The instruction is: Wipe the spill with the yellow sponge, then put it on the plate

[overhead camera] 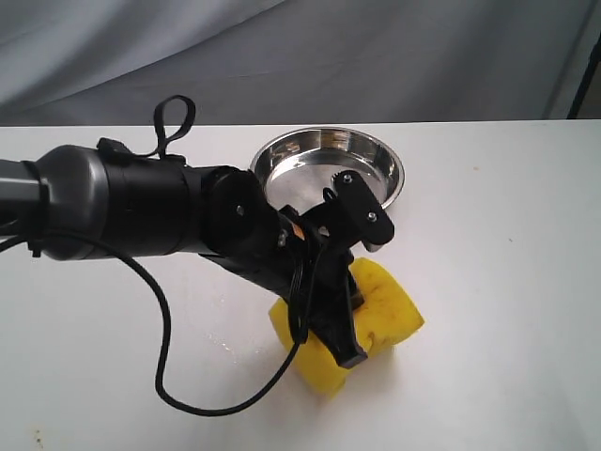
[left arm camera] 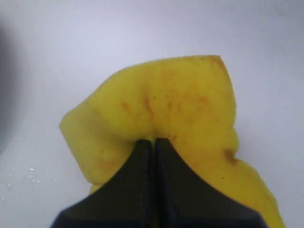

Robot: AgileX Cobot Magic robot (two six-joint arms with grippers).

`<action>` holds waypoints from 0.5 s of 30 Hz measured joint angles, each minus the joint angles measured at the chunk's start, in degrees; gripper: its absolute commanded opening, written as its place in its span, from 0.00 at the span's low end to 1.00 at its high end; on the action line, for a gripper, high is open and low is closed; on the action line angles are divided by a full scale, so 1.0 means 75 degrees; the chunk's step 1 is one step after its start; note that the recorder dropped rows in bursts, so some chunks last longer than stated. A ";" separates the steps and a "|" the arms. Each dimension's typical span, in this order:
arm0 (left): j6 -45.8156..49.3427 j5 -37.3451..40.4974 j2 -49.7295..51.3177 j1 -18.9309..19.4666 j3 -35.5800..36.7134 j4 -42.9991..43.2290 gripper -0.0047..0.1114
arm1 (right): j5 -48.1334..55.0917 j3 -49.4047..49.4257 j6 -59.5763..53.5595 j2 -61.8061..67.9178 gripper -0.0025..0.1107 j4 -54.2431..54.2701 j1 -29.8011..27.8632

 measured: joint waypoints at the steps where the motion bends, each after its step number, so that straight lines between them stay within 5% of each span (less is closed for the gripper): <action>1: 0.0000 -0.0039 -0.0072 0.0000 0.0000 0.0000 0.04 | 0.0000 0.0000 0.0000 0.0000 0.02 0.0000 0.0000; 11: 0.0000 -0.0088 -0.0017 0.0117 0.0102 0.0269 0.04 | 0.0000 0.0000 0.0000 0.0000 0.02 0.0000 0.0000; 15: 0.0000 -0.0119 0.0474 0.0864 0.0131 0.0285 0.04 | 0.0000 0.0000 0.0000 0.0000 0.02 0.0000 0.0000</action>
